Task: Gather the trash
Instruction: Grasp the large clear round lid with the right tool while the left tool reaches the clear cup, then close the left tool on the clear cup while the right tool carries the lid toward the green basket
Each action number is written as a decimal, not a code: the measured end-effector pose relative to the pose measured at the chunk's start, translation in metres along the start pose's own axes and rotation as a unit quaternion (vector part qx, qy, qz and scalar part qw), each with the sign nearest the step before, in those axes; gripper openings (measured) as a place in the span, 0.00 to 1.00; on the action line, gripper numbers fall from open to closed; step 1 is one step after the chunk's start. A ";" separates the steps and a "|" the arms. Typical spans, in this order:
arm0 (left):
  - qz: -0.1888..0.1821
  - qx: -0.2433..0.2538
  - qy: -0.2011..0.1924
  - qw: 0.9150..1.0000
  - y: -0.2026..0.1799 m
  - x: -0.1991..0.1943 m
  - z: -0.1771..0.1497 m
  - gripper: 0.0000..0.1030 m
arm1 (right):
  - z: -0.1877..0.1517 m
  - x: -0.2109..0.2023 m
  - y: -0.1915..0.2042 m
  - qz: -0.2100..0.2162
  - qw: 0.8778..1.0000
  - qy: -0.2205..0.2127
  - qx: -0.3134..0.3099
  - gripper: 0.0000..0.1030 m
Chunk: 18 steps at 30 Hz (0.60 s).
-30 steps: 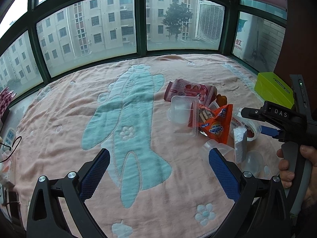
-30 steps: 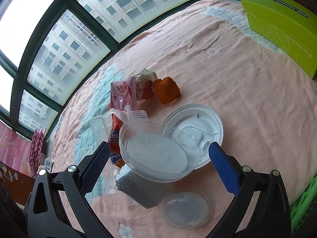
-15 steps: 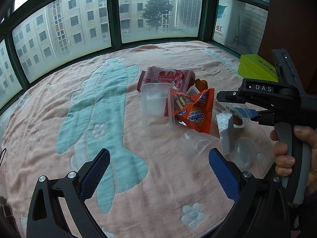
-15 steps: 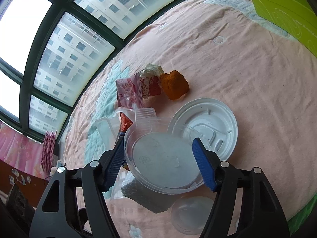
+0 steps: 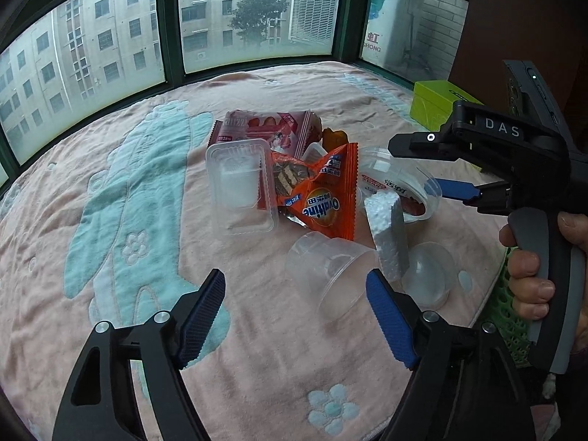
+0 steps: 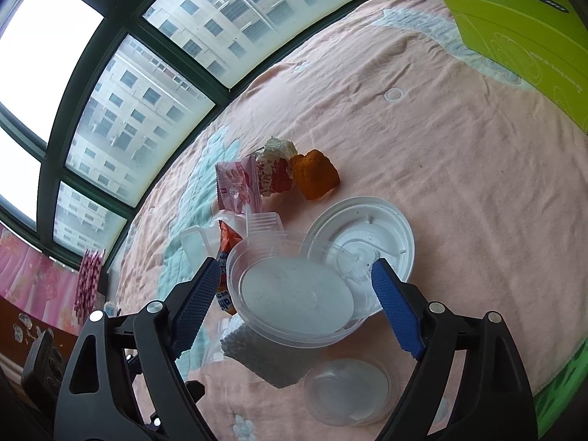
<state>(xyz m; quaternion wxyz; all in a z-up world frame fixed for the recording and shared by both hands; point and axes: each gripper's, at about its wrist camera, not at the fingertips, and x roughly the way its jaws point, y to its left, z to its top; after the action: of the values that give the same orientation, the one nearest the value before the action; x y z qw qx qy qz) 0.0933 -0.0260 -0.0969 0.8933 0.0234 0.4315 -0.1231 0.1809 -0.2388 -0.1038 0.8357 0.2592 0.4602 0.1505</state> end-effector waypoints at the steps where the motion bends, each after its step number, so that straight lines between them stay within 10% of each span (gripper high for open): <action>1: -0.004 0.002 0.002 1.000 -0.001 0.002 0.000 0.69 | -0.001 -0.001 0.000 -0.001 1.000 0.001 0.000 0.82; 4: -0.010 0.012 0.009 1.000 -0.004 0.012 0.000 0.61 | -0.005 -0.003 -0.003 -0.006 1.000 0.001 -0.001 0.82; 10: -0.023 -0.006 0.018 1.000 0.003 0.018 -0.001 0.14 | -0.012 -0.002 -0.003 -0.003 1.000 0.007 -0.001 0.84; 18: -0.017 -0.023 0.006 1.000 0.018 0.005 -0.002 0.02 | -0.022 0.007 0.008 -0.014 0.999 0.011 -0.031 0.87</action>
<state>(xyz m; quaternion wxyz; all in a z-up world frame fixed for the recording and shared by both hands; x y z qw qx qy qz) 0.0988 -0.0093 -0.1033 0.8889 -0.0036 0.4397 -0.1288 0.1664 -0.2225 -0.1141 0.8406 0.2247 0.4678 0.1554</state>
